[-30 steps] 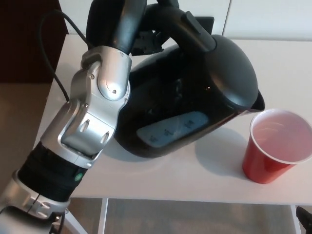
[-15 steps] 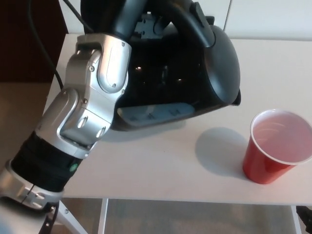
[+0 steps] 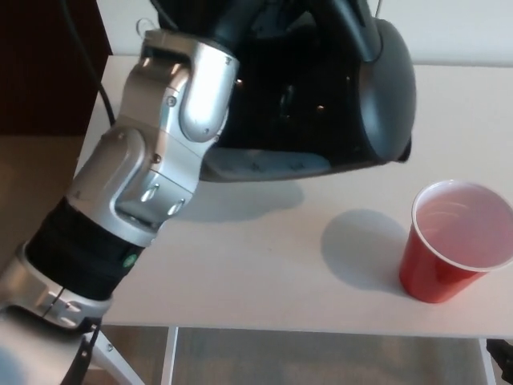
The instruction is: The robot walk towards a table in front and uses its left hand to pick up the pot from the base and pour water to the cup on the right hand side
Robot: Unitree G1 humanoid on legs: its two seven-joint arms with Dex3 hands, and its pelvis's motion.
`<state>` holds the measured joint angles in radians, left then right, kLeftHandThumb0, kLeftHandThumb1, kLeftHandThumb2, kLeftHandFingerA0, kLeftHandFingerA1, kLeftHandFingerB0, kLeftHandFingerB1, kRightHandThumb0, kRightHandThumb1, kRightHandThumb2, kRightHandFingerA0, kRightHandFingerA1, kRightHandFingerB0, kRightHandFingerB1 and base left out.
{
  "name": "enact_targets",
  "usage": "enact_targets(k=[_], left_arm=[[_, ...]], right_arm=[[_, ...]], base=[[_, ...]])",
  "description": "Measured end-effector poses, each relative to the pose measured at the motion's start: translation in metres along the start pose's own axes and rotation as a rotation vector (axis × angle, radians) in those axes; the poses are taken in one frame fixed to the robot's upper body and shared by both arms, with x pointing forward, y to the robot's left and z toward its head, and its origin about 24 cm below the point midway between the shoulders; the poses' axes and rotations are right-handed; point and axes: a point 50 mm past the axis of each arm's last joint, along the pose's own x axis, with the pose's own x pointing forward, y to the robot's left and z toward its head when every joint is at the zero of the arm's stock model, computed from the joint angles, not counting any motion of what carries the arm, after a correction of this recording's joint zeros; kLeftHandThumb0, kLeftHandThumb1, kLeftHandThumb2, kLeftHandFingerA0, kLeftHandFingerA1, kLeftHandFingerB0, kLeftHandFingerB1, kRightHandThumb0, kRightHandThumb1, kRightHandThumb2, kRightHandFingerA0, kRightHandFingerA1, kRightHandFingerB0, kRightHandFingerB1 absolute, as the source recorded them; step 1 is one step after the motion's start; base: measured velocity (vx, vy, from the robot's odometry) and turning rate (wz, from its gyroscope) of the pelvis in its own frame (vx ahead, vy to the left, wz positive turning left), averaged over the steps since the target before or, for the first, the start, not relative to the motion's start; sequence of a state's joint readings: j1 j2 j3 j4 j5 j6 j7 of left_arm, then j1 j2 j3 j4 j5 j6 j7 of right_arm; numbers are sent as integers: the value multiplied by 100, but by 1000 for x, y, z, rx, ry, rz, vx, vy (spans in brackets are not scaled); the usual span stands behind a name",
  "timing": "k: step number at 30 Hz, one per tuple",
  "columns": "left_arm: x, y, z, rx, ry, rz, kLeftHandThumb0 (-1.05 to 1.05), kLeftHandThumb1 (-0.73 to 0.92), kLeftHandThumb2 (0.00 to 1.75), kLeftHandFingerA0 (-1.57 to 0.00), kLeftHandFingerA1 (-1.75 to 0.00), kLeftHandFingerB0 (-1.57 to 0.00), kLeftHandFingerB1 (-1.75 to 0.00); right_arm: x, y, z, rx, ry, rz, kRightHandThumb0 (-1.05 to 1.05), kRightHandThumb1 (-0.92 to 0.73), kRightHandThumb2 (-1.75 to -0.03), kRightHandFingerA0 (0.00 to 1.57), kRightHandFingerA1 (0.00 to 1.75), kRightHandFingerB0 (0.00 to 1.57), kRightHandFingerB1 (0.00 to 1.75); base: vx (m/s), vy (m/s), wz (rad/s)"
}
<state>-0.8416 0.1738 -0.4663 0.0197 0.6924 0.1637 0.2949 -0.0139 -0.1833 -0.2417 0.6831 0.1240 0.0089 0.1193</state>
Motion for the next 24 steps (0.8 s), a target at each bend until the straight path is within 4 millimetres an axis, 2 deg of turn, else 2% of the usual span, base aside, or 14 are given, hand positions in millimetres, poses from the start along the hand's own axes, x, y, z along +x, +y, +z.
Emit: enact_targets(k=[2,4,5,6,7,8,9,10,11,13,14,19,20,24], left_arm=[[2,-1,7,7,-28,5,-39,36,77,-129,-147,-95,-128],[3,-1,14,17,-57,12,-35,35,79,-128,-144,-98,-127],[3,-1,16,19,-66,14,-29,55,57,-97,-175,-72,-159],[4,-2,20,24,-81,18,-29,55,57,-97,-175,-72,-159],[5,-3,23,26,-90,19,-35,41,84,-130,-141,-85,-104],[5,-3,24,28,-96,20,-37,46,60,-103,-167,-95,-73],[5,-3,26,31,-105,21,-37,46,60,-103,-167,-95,-73],[5,-4,28,33,-111,21,-37,47,59,-97,-170,-84,-130],[5,-5,30,38,-118,20,-36,34,78,-127,-144,-98,-127],[4,-7,34,51,-139,14,-35,35,81,-126,-141,-102,-128],[3,-9,36,56,-148,11,-29,55,56,-96,-175,-77,-160],[1,-13,44,72,-195,2,-29,55,56,-96,-175,-82,-149],[1,-13,44,73,-200,2,-31,40,84,-130,-140,-98,-111],[1,-17,47,114,-250,-6,-33,48,60,-107,-166,-100,-88]], right_arm=[[0,0,0,-2,1,-1,-22,-63,-58,52,45,36,37],[0,0,0,-3,1,-2,-23,-62,-58,53,46,37,38],[0,0,0,-4,1,-3,-22,-62,-58,53,47,37,38],[0,0,0,-5,1,-3,-22,-62,-58,53,47,37,38],[0,0,0,-4,1,-4,-22,-62,-58,54,47,37,38],[0,0,0,-4,1,-4,-22,-62,-58,52,46,37,38],[0,0,0,-3,1,-4,-22,-62,-58,52,46,37,38],[0,0,0,-3,1,-4,-22,-62,-58,52,47,37,38],[0,0,0,-3,0,-4,-23,-62,-58,52,47,38,38],[0,0,0,-3,0,-4,-23,-62,-58,52,47,38,38],[0,0,0,-3,0,-4,-22,-62,-58,52,46,37,38],[0,0,0,-7,2,-1,-23,-62,-58,52,46,38,38],[0,1,0,-7,2,-1,-22,-63,-58,51,45,37,38],[1,1,0,-11,1,1,-22,-62,-58,52,46,36,38]], base=[[0,0,0],[0,0,0],[0,0,0],[0,0,0],[0,0,0],[0,0,0],[0,0,0],[0,0,0],[0,0,0],[0,0,0],[0,0,0],[0,0,0],[0,0,0],[0,0,0]])
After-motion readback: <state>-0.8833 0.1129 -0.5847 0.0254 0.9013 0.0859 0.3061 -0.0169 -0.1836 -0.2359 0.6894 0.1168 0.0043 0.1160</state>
